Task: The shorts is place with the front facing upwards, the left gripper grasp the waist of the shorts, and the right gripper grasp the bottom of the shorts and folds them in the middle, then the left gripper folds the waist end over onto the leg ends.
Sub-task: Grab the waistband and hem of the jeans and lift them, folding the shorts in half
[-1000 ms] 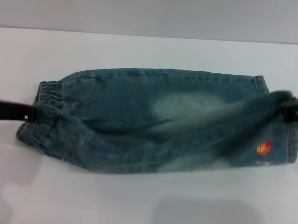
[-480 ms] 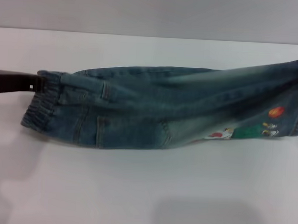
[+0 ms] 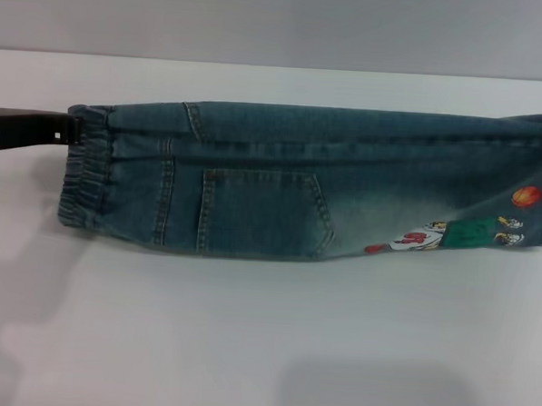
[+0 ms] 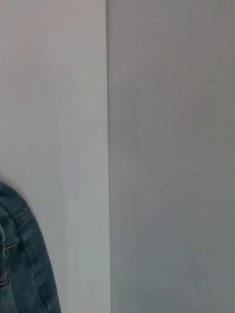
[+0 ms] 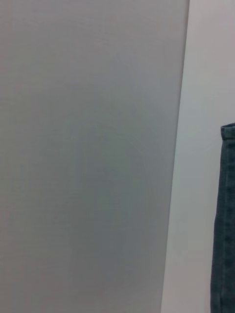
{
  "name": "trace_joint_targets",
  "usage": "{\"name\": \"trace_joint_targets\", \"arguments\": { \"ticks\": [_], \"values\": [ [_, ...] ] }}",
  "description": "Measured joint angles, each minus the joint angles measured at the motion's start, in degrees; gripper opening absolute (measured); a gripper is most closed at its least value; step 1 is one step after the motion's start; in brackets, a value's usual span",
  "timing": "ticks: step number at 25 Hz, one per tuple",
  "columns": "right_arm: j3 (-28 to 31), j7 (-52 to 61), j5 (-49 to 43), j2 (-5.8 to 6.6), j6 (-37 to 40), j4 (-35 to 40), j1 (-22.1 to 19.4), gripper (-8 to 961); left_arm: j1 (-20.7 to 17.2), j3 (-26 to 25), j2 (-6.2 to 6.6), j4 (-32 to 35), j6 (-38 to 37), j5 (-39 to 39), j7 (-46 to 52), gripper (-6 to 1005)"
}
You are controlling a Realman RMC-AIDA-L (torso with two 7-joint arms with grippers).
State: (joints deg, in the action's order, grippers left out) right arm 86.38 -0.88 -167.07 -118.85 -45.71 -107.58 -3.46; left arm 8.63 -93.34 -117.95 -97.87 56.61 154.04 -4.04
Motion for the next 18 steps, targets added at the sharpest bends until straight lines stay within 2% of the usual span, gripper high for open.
{"name": "trace_joint_targets", "arguments": {
  "ticks": [9, 18],
  "values": [
    [1.4, 0.1, 0.1, 0.02, 3.9, 1.7, 0.3, 23, 0.1, -0.5, 0.00, 1.4, -2.6, -1.2, 0.1, 29],
    [3.7, 0.5, 0.2, 0.02, 7.9, 6.6, 3.5, 33, 2.0, -0.6, 0.00, 3.2, -4.5, -1.6, -0.2, 30]
  ]
}}
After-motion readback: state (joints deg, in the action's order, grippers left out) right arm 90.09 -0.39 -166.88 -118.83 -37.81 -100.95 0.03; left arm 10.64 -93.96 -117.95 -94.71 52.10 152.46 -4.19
